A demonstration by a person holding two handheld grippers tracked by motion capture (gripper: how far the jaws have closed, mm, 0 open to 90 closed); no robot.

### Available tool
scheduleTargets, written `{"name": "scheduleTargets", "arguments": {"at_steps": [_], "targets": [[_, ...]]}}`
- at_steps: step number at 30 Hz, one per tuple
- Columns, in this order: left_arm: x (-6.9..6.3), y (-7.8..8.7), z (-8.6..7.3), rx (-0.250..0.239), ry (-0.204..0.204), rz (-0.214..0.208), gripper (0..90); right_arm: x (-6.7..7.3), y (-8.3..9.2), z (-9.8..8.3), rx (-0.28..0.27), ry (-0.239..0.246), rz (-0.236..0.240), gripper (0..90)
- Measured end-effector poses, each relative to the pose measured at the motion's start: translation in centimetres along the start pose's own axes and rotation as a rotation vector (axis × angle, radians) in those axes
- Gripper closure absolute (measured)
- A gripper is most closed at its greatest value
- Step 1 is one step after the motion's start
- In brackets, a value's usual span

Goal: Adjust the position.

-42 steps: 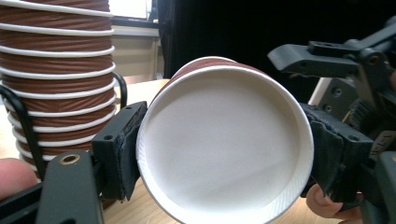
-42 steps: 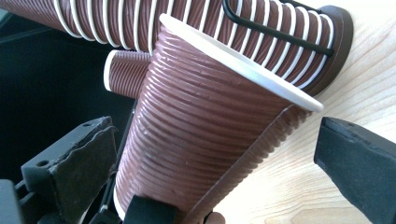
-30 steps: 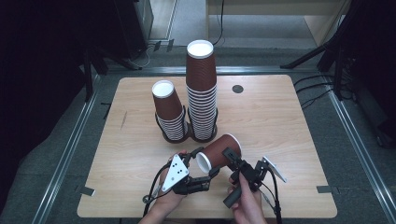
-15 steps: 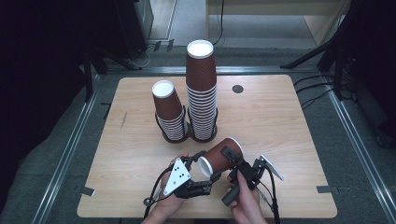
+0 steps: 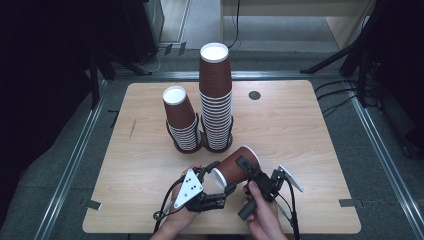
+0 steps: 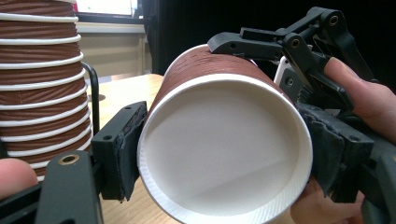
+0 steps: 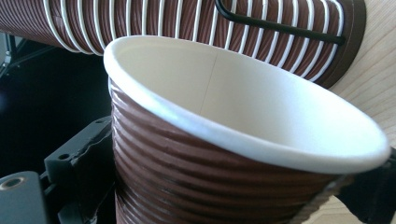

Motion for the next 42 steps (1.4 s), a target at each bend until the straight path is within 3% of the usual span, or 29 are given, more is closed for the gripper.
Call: {"name": "scheduleTargets", "arguments": {"at_steps": [13, 19, 23, 28, 32, 34, 37, 42], "targets": [[0.1, 0.1, 0.0, -0.006, -0.001, -0.017, 22.8, 0.4, 0.1, 0.0, -0.003, 0.035, 0.007, 10.3], [0.2, 0.2, 0.0, 0.009, 0.017, -0.035, 22.2, 0.6, 0.2, 0.0, -0.010, 0.094, -0.018, 10.9], [0.4, 0.4, 0.2, 0.019, 0.019, -0.025, 16.3, 0.9, 0.6, 0.2, -0.053, 0.168, -0.043, 11.1], [0.9, 0.6, 0.2, 0.029, 0.051, -0.017, 9.3, 1.1, 1.3, 1.0, -0.118, 0.252, -0.090, 12.4], [1.2, 0.8, 0.3, 0.034, 0.055, -0.007, 8.1, 1.4, 1.6, 1.5, -0.154, 0.313, -0.115, 12.4], [1.4, 0.9, 0.3, 0.036, 0.061, -0.004, 8.1, 1.5, 1.7, 1.8, -0.169, 0.368, -0.143, 12.4], [1.6, 1.1, 0.2, 0.043, 0.072, 0.002, 8.1, 1.8, 1.9, 2.3, -0.211, 0.511, -0.212, 12.3], [2.3, 1.5, 0.1, 0.051, 0.085, 0.018, 8.1, 2.5, 2.5, 3.1, -0.267, 0.675, -0.293, 12.3]]}}
Point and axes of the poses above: each handheld gripper's, and its own axes: y roughly backward along the jaws, z roughly out of its top, x roughly to its left, the point moved 3 cm from there along -y, roughly forward along the jaws, and after that the axes turned 10 degrees about x, right-handed, at the moved point
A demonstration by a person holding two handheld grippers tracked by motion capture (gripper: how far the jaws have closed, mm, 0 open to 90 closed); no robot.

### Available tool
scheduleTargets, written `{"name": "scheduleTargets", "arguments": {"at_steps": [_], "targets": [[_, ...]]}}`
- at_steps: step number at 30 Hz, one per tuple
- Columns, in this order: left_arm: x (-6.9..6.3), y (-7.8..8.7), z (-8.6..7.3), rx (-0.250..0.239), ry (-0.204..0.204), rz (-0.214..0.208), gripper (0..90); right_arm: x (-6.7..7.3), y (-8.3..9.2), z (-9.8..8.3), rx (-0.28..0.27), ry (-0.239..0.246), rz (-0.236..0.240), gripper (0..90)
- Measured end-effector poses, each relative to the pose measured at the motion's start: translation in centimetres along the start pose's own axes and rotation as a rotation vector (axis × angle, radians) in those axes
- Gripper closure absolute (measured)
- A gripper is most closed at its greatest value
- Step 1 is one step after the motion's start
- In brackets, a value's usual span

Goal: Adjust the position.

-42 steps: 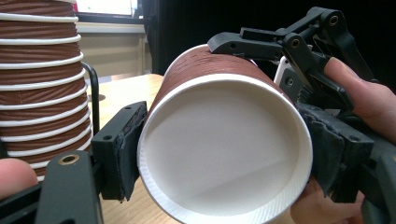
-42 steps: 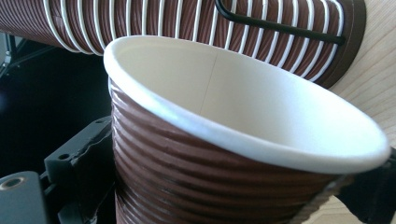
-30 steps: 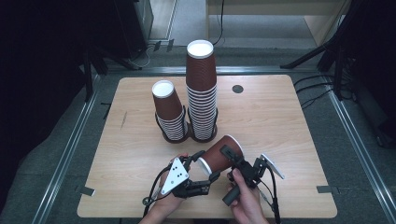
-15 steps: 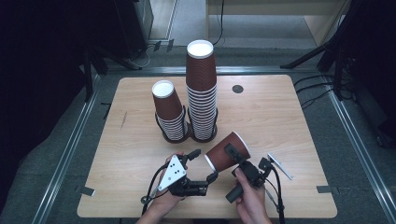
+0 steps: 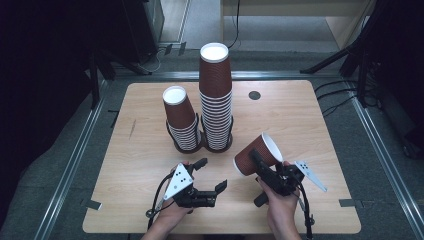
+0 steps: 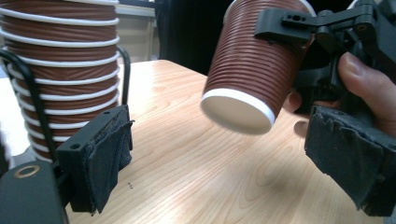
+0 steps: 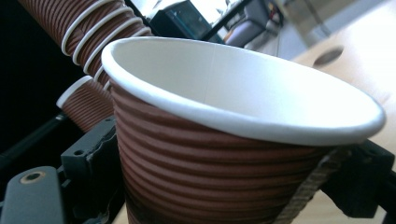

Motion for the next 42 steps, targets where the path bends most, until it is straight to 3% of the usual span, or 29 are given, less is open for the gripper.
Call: {"name": "scheduleTargets", "arguments": {"at_steps": [2, 6, 11, 15, 21, 34, 42], "targets": [[0.3, 0.2, 0.1, -0.005, 0.006, 0.009, 8.1, -0.1, 0.1, 0.3, -0.015, 0.046, -0.016, 12.3], [1.0, 0.6, 0.0, -0.002, 0.016, 0.031, 8.1, -0.1, 0.3, 0.8, -0.048, 0.209, -0.084, 12.3], [1.9, 1.2, 0.1, -0.010, 0.036, 0.061, 8.1, -0.1, 0.2, 1.1, -0.075, 0.380, -0.130, 12.3], [2.8, 1.7, 0.1, -0.008, 0.052, 0.082, 8.1, -0.3, 0.2, 1.3, -0.082, 0.471, -0.157, 12.4], [3.9, 2.2, 0.0, 0.008, 0.071, 0.109, 8.2, -1.1, 0.1, 1.7, -0.061, 0.540, -0.179, 12.5], [5.9, 3.9, -0.6, 0.015, 0.102, 0.177, 8.2, -2.5, 0.4, 2.7, -0.052, 0.548, -0.205, 12.6], [7.6, 6.4, -1.9, 0.030, 0.132, 0.263, 8.2, -2.9, 0.0, 2.9, -0.040, 0.579, -0.222, 12.6]]}}
Point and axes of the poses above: each handheld gripper's, and its own axes: y roughly backward along the jaws, z roughly out of its top, x roughly to its left, the point moved 3 cm from there along -y, roughly forward along the jaws, and after that the axes turned 10 degrees about x, right-handed, at the moved point
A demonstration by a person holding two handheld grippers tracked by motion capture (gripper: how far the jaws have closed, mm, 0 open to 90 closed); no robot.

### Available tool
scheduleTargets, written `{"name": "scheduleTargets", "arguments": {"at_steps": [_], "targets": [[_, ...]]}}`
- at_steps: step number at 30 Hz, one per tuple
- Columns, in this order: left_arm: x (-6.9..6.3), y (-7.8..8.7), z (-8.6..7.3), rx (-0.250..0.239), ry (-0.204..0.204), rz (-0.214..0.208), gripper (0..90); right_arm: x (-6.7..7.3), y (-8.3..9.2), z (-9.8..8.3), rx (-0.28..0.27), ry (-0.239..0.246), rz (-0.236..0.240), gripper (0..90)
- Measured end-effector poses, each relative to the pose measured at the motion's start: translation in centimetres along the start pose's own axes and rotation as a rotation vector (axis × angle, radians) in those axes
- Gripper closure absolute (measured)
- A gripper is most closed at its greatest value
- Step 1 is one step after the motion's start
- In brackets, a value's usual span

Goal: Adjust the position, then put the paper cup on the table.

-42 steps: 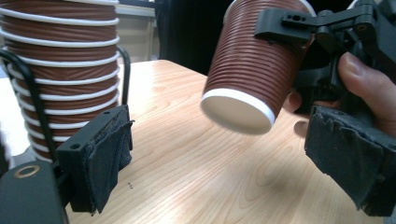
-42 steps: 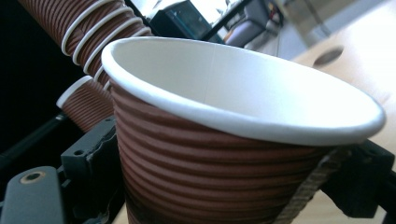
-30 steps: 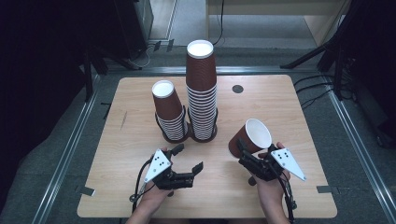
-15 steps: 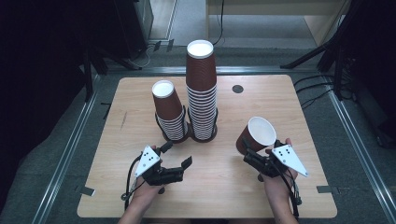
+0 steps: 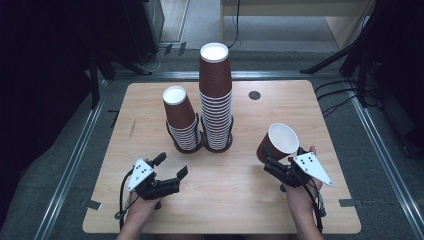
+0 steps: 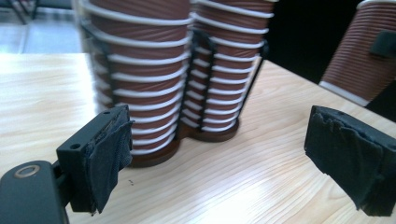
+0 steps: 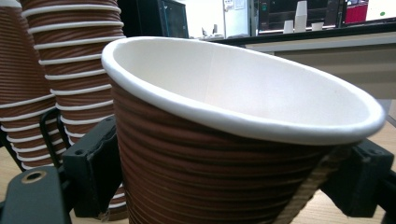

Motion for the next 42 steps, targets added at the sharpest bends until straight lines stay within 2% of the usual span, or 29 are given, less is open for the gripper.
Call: {"name": "scheduleTargets", "arguments": {"at_steps": [9, 16, 20, 23, 26, 32, 38, 42], "targets": [[4.1, 3.0, -1.6, 0.001, 0.053, 0.128, 8.2, -0.6, -0.4, 0.1, -0.008, 0.031, -0.031, 12.6], [7.7, 5.9, -4.0, 0.002, 0.115, 0.226, 8.2, -1.1, -0.6, 0.3, -0.021, 0.034, -0.033, 12.7], [9.5, 6.9, -4.5, -0.029, 0.173, 0.259, 8.6, -1.6, -1.3, 0.0, -0.010, 0.023, -0.060, 12.7], [10.4, 7.4, -4.7, -0.039, 0.194, 0.282, 8.7, -1.8, -1.8, -0.2, 0.002, 0.030, -0.089, 12.7], [10.8, 7.5, -4.9, -0.047, 0.198, 0.289, 8.7, -1.9, -2.2, -0.3, -0.002, 0.032, -0.103, 12.7], [11.2, 7.8, -5.0, -0.044, 0.188, 0.341, 9.0, -2.6, -3.1, -0.4, -0.021, 0.045, -0.127, 12.7], [11.7, 8.2, -5.2, -0.062, 0.221, 0.334, 11.5, -3.8, -4.3, -0.8, -0.017, 0.041, -0.128, 12.7], [11.6, 8.1, -5.2, -0.056, 0.210, 0.338, 12.0, -4.6, -5.0, -1.0, -0.010, 0.041, -0.150, 12.7]]}}
Point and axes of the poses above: each handheld gripper's, and its own axes: y roughly backward along the jaws, z roughly out of its top, x roughly to its left, the point moved 3 cm from there along -y, roughly forward along the jaws, and after that the axes turned 10 degrees about x, right-handed, at the moved point
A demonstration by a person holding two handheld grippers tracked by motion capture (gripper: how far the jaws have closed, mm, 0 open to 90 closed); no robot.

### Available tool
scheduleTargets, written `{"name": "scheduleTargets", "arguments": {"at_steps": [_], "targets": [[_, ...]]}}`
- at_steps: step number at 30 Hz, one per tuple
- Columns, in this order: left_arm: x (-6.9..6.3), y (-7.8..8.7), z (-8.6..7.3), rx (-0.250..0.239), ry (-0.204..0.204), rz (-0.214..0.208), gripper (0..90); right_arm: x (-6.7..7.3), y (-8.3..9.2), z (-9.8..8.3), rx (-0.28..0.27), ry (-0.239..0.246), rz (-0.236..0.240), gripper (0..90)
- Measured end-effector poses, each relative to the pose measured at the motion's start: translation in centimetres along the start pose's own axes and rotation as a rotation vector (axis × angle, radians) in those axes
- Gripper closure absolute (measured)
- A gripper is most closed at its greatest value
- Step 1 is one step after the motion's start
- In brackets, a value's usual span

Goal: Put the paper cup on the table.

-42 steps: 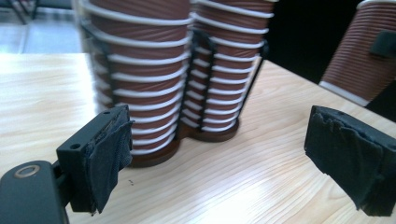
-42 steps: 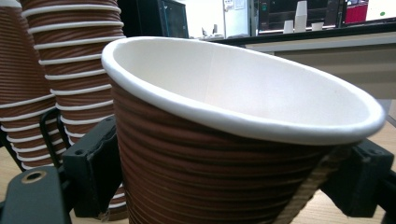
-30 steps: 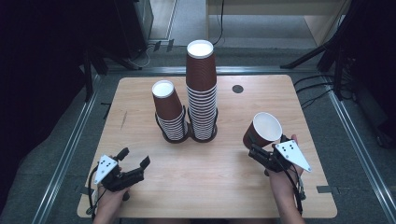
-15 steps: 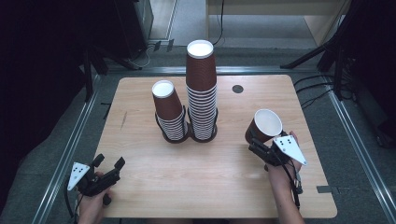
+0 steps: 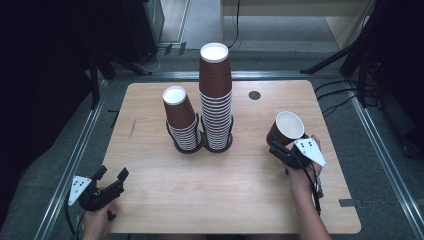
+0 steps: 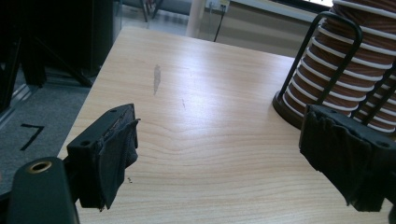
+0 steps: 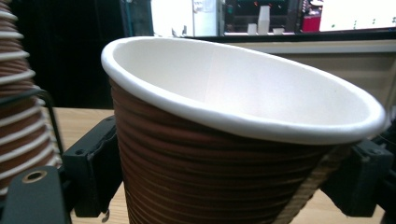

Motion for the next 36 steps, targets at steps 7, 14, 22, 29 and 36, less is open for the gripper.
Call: {"name": "scheduleTargets", "arguments": {"at_steps": [7, 14, 22, 29, 36], "targets": [[-0.3, -0.4, -0.1, 0.051, -0.028, -0.014, 3.2, -1.0, -0.8, 0.0, 0.026, 0.012, -0.049, 12.5], [-0.6, -0.6, -0.3, 0.067, -0.054, 0.003, 1.3, -1.5, -1.4, -0.3, 0.051, 0.021, -0.088, 12.3], [-0.7, -0.7, -0.3, 0.070, -0.058, 0.008, 1.3, -1.4, -1.9, -0.8, 0.079, 0.043, -0.097, 12.2], [-0.7, -0.7, -0.3, 0.073, -0.056, 0.005, 1.4, -1.4, -2.1, -1.0, 0.095, 0.042, -0.102, 12.2], [-0.6, -0.7, -0.3, 0.076, -0.053, 0.001, 1.3, -1.4, -2.4, -0.9, 0.122, 0.061, -0.114, 12.1]]}}
Point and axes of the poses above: each handheld gripper's, and its own axes: y roughly backward along the jaws, z roughly out of its top, x roughly to its left, the point moved 3 cm from there along -y, roughly forward along the jaws, and after that the axes turned 10 degrees about x, right-handed, at the moved point
